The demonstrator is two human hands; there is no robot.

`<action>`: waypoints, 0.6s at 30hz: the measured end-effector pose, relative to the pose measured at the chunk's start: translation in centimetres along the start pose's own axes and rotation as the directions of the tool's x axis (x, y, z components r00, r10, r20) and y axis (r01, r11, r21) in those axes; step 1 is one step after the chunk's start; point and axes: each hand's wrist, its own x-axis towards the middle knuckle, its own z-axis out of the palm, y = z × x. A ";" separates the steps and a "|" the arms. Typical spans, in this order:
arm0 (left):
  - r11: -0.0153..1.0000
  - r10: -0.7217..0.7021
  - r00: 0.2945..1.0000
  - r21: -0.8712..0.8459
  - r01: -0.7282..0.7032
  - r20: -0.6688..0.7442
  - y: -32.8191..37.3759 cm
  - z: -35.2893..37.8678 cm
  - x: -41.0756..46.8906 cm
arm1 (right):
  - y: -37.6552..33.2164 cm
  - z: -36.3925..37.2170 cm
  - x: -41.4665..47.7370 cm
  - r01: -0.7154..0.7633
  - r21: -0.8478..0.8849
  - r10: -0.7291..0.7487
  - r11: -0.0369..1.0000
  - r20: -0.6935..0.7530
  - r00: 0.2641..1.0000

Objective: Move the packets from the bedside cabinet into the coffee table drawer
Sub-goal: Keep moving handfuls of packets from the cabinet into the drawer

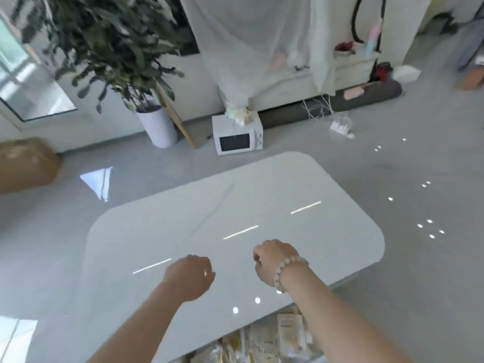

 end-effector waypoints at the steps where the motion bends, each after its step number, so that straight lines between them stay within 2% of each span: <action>1: 1.000 -0.029 0.999 0.001 0.029 -0.028 -0.6 -2.2 -1.3 | -1.3 -2.2 -0.5 0.021 -0.034 -0.023 0.999 -0.042 0.999; 4: 0.994 -0.109 0.983 -0.009 0.109 -0.147 -2.3 -6.8 -4.2 | -5.4 -7.3 -1.3 0.118 -0.149 -0.142 0.982 -0.157 0.977; 8: 0.969 -0.245 0.927 -0.069 0.236 -0.282 -4.9 -9.1 -7.9 | -12.0 -10.5 -1.7 0.268 -0.279 -0.333 0.922 -0.220 0.917; 14: 0.886 -0.448 0.742 -0.134 0.444 -0.500 -10.3 -7.6 -14.1 | -21.9 -8.9 -2.4 0.492 -0.402 -0.607 0.772 -0.237 0.759; 18: 0.801 -0.576 0.640 -0.195 0.566 -0.509 -14.1 -4.6 -18.5 | -27.5 -6.3 -3.9 0.576 -0.407 -0.691 0.709 -0.239 0.682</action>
